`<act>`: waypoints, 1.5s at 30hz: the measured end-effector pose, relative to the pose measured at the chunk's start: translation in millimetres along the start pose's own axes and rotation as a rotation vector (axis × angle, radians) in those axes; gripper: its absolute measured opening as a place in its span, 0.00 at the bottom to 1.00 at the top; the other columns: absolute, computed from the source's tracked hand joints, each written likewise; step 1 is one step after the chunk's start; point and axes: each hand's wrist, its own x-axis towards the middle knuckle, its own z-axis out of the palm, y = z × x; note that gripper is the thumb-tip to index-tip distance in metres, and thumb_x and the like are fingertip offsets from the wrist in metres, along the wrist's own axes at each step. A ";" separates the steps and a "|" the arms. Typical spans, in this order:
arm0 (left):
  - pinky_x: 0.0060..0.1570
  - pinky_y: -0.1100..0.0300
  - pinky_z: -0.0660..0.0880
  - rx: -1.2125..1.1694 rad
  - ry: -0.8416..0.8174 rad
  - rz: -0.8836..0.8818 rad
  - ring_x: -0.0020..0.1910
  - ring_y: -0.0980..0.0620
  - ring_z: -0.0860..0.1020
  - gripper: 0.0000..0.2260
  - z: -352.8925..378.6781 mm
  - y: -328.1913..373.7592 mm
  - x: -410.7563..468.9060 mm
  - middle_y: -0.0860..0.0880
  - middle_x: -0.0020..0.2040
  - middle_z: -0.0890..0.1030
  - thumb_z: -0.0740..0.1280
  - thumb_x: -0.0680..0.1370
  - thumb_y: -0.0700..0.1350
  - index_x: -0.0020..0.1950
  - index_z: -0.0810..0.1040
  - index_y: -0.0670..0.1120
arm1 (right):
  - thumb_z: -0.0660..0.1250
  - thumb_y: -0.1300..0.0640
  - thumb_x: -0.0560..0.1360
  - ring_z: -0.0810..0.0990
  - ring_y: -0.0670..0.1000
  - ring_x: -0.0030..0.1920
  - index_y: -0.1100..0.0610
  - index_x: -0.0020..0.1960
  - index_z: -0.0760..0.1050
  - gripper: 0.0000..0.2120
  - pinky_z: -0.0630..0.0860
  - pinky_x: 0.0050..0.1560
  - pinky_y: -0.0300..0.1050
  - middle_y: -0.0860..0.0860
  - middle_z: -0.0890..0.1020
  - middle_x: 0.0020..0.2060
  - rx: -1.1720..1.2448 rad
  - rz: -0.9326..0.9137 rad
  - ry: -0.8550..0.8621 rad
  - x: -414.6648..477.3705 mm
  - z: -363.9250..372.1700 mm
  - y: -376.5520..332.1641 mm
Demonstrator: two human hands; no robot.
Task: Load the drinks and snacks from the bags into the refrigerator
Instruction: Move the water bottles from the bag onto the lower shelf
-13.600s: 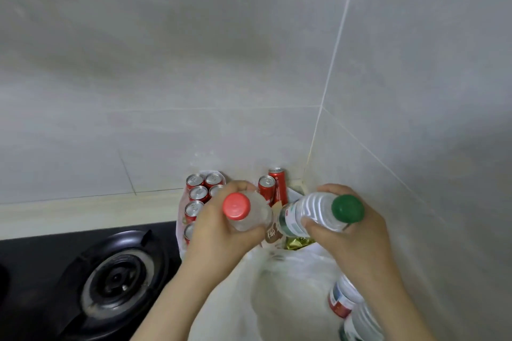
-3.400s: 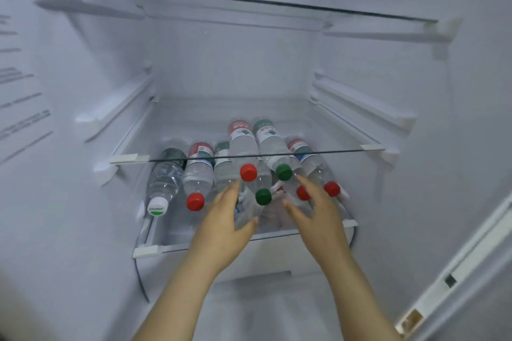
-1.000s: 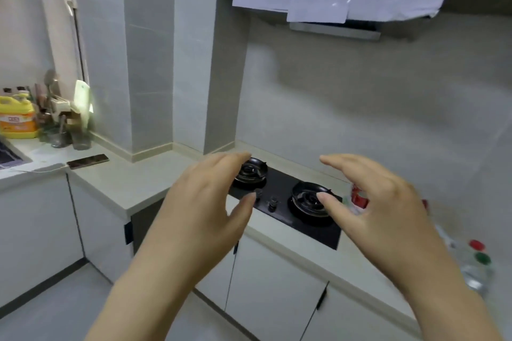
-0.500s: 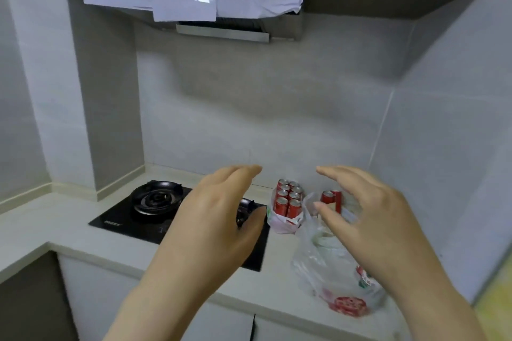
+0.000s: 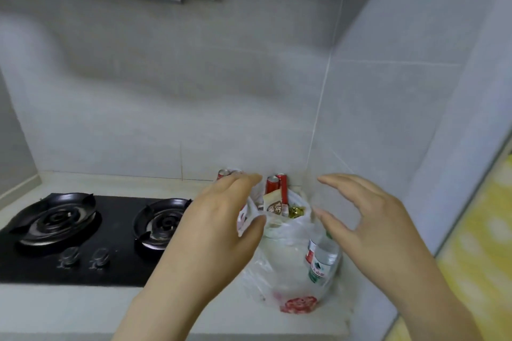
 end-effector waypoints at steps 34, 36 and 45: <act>0.62 0.69 0.62 -0.101 -0.610 0.087 0.68 0.56 0.68 0.24 288.1 -88.5 153.3 0.55 0.69 0.71 0.64 0.77 0.51 0.73 0.65 0.54 | 0.70 0.54 0.73 0.71 0.36 0.56 0.46 0.66 0.73 0.22 0.62 0.59 0.27 0.37 0.77 0.58 -0.089 0.473 -0.370 61.3 134.7 227.6; 0.64 0.66 0.64 -0.094 -0.674 0.083 0.68 0.56 0.68 0.25 301.8 -93.3 154.4 0.54 0.69 0.71 0.64 0.77 0.51 0.73 0.64 0.53 | 0.70 0.51 0.73 0.74 0.43 0.60 0.45 0.67 0.72 0.23 0.67 0.63 0.36 0.39 0.77 0.60 -0.128 0.490 -0.396 59.1 139.6 234.1; 0.66 0.63 0.65 -0.081 -0.808 0.173 0.69 0.53 0.68 0.26 341.2 -103.4 175.2 0.51 0.72 0.68 0.64 0.78 0.50 0.75 0.62 0.51 | 0.69 0.47 0.71 0.75 0.48 0.60 0.46 0.65 0.72 0.23 0.74 0.59 0.45 0.43 0.78 0.57 -0.163 0.596 -0.414 48.6 161.6 248.6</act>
